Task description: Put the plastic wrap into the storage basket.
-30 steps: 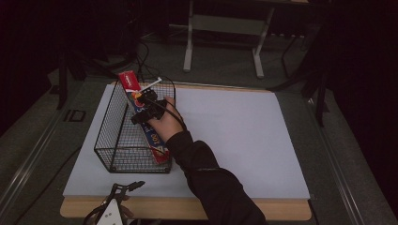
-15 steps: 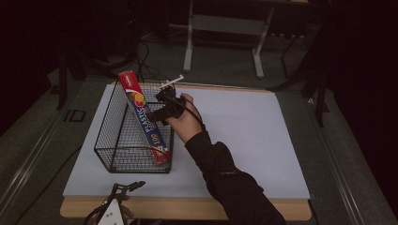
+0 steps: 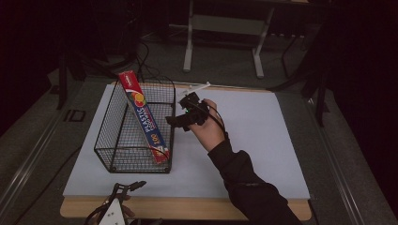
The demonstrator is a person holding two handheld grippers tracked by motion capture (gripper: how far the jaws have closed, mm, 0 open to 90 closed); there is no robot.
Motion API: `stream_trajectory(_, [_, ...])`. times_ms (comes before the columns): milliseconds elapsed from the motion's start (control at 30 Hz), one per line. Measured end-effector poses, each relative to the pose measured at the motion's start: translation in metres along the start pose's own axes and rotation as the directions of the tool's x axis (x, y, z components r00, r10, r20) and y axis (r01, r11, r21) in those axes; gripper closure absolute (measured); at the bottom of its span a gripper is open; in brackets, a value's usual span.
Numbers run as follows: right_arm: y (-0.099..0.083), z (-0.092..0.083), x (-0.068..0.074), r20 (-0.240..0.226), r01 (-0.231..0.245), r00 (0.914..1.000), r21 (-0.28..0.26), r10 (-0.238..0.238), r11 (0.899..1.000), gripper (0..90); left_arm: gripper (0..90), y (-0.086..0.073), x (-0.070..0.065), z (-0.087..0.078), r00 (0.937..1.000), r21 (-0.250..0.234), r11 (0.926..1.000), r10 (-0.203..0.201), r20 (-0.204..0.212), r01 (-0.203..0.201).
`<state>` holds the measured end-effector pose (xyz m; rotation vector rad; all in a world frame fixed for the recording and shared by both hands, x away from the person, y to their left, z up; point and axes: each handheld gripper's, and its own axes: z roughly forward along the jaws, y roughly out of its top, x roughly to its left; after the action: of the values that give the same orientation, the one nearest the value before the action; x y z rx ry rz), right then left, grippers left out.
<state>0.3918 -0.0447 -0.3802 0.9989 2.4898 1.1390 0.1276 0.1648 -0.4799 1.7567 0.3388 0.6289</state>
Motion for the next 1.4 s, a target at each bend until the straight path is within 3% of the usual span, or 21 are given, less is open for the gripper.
stream_trajectory(233, [-0.019, -0.017, -0.012, -0.010, -0.007, 0.9999, -0.019, 0.007, 1.000, 13.4, 0.3, 0.000, 0.000, 0.001, 1.0000, 0.002, 1.0000, 0.000, 0.003, 0.000])
stream_trajectory(500, [-0.044, -0.027, -0.021, -0.020, -0.015, 0.9997, -0.007, 0.015, 1.000, 13.1, 0.3, 0.000, 0.000, 0.001, 1.0000, 0.003, 1.0000, -0.001, 0.002, 0.001])
stream_trajectory(800, [-0.083, -0.038, -0.037, -0.035, -0.038, 0.9987, -0.015, 0.038, 0.999, 13.1, 0.3, 0.000, -0.001, 0.002, 1.0000, 0.004, 1.0000, 0.007, 0.004, -0.007])
stream_trajectory(1200, [-0.130, -0.049, -0.051, -0.035, -0.079, 0.9963, -0.023, 0.078, 0.997, 13.1, 0.3, 0.000, -0.001, 0.003, 0.9999, 0.009, 0.9999, 0.010, 0.004, -0.010])
stream_trajectory(1400, [-0.152, -0.058, -0.055, -0.007, -0.091, 0.9958, -0.025, 0.091, 0.996, 13.2, 0.3, 0.000, -0.002, 0.004, 0.9999, 0.010, 0.9999, 0.008, 0.007, -0.008])
